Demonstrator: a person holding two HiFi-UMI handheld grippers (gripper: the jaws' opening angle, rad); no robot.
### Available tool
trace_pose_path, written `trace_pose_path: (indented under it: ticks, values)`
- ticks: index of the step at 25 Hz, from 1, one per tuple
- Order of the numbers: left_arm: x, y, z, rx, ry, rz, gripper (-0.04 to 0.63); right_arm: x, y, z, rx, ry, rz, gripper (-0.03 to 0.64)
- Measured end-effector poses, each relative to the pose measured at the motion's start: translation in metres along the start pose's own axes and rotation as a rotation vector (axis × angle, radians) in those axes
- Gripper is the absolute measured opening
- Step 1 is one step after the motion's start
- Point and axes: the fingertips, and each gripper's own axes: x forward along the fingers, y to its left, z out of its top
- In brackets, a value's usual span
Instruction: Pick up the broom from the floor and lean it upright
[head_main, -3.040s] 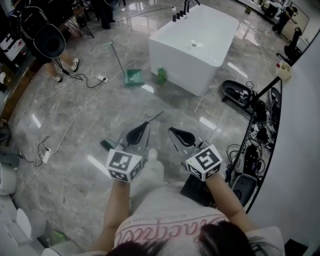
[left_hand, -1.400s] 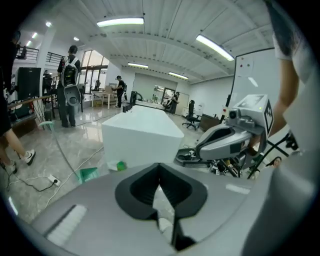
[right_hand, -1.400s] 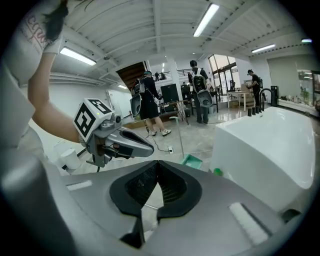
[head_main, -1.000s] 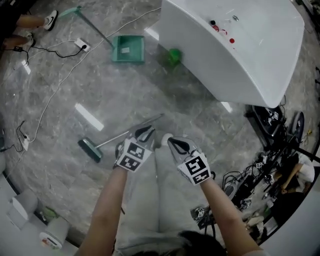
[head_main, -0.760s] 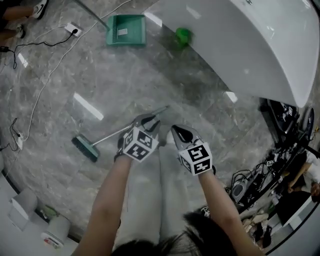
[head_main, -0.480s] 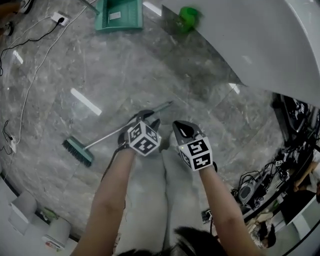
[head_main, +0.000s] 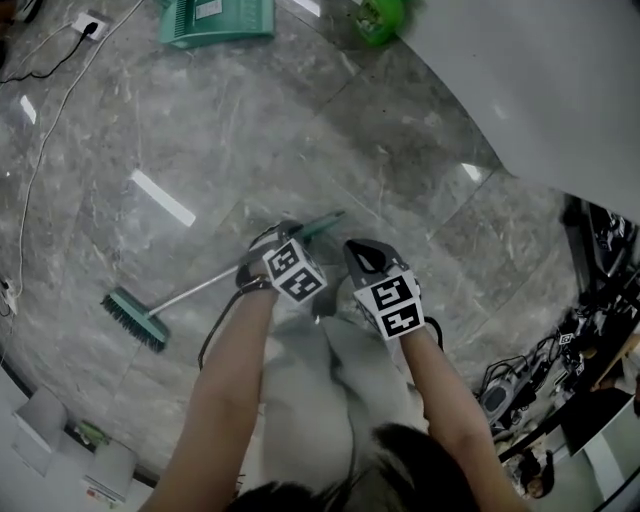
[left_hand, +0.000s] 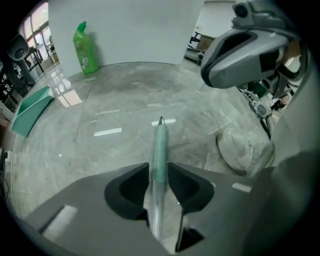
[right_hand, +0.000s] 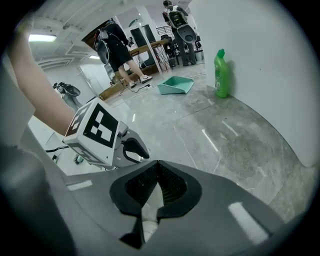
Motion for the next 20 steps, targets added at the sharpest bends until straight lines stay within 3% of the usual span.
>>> trace_pose_path:
  ticks: [3,8,20]
  values:
    - [0.009,-0.004,0.0,0.033,0.016,-0.002,0.085,0.004,-0.012,0.001,-0.018,0.01,-0.007,0.002]
    - [0.016,-0.005,0.0,0.062,0.044,0.007,0.086,0.003,-0.026,0.012,-0.008,-0.005,-0.023,0.002]
    - [-0.004,0.008,0.01,0.031,0.022,0.0,0.08,-0.009,-0.012,0.02,-0.018,0.0,0.001,0.002]
